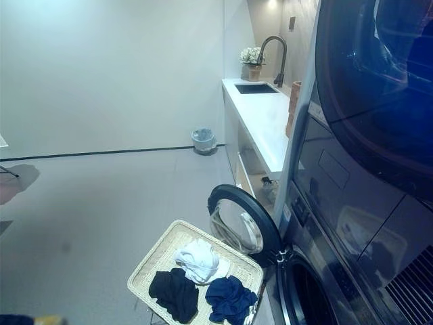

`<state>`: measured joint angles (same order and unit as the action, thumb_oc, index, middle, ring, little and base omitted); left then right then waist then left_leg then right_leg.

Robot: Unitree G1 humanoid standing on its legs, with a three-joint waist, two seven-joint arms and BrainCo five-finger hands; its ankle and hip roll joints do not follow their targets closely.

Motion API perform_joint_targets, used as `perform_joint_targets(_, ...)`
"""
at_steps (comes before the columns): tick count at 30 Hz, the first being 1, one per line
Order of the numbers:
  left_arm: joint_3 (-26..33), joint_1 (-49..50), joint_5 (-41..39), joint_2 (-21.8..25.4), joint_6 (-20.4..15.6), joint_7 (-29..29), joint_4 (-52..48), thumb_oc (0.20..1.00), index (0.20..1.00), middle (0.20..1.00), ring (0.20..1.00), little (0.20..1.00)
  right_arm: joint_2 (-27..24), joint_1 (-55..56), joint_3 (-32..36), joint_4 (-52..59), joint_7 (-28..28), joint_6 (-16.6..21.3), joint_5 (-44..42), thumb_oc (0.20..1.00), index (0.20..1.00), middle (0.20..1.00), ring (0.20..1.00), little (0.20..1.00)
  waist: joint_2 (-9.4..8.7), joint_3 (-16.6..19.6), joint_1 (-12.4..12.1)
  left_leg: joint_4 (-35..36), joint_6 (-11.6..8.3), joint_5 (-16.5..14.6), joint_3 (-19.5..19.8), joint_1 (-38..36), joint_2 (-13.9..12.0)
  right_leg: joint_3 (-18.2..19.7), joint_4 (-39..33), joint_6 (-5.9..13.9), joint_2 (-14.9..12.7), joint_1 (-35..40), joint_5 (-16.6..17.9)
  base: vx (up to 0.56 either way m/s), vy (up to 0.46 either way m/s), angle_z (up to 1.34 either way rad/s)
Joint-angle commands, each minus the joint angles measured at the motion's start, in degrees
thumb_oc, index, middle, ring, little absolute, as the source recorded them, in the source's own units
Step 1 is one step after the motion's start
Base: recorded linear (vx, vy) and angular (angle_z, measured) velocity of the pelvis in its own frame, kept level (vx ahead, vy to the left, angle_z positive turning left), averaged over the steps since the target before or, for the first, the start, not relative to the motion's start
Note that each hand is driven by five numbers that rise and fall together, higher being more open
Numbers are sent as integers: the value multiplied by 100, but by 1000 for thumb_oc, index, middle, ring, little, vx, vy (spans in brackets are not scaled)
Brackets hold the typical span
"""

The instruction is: Put the clothes into the washing machine.

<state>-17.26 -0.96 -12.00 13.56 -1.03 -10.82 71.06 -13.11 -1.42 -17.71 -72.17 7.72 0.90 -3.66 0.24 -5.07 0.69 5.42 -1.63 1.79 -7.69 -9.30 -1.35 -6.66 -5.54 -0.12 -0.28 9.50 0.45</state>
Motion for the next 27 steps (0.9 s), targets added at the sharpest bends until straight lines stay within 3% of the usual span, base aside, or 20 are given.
perform_joint_targets(1,-166,-468,156,-293,-167,129,197,1000,1000,1000,1000,1000,29,-495,-163,-161,-1,99,20,1000,1000,1000,1000,1000,-42,-209,71,-42,191,-601,7,-113,338,-147,125,492,-111,-44,-192,0,0,0)
perform_joint_targets(8,-138,-493,70,-271,-453,469,162,1000,1000,1000,1000,1000,20,-524,-177,-158,-19,113,-42,1000,1000,1000,1000,1000,-41,-272,71,-42,192,-581,-4,-84,336,-129,143,493,-112,-87,-179,26,4,0)
perform_joint_targets(19,277,-531,-815,-265,-1187,1272,-36,1000,1000,1000,1000,1000,-45,-515,-145,-51,-70,98,-246,1000,1000,1000,1000,1000,-57,-456,54,-139,206,-572,-2,48,355,-57,212,488,-142,-231,-154,55,15,-1)
perform_joint_targets(21,319,-701,-878,-199,-1512,1706,-295,1000,1000,1000,1000,1000,-143,-596,-186,96,-109,124,-348,1000,1000,1000,1000,1000,-26,-651,86,-232,214,-548,-1,258,353,22,329,480,-170,-473,-134,14,54,-2)
perform_joint_targets(27,209,-1170,-372,50,-1791,2747,-920,1000,1000,1000,1000,1000,-339,-865,-323,335,-142,241,-588,1000,1000,1000,1000,1000,30,-1098,156,-382,222,-480,-35,696,336,195,527,470,-188,-987,-65,-80,56,-11)
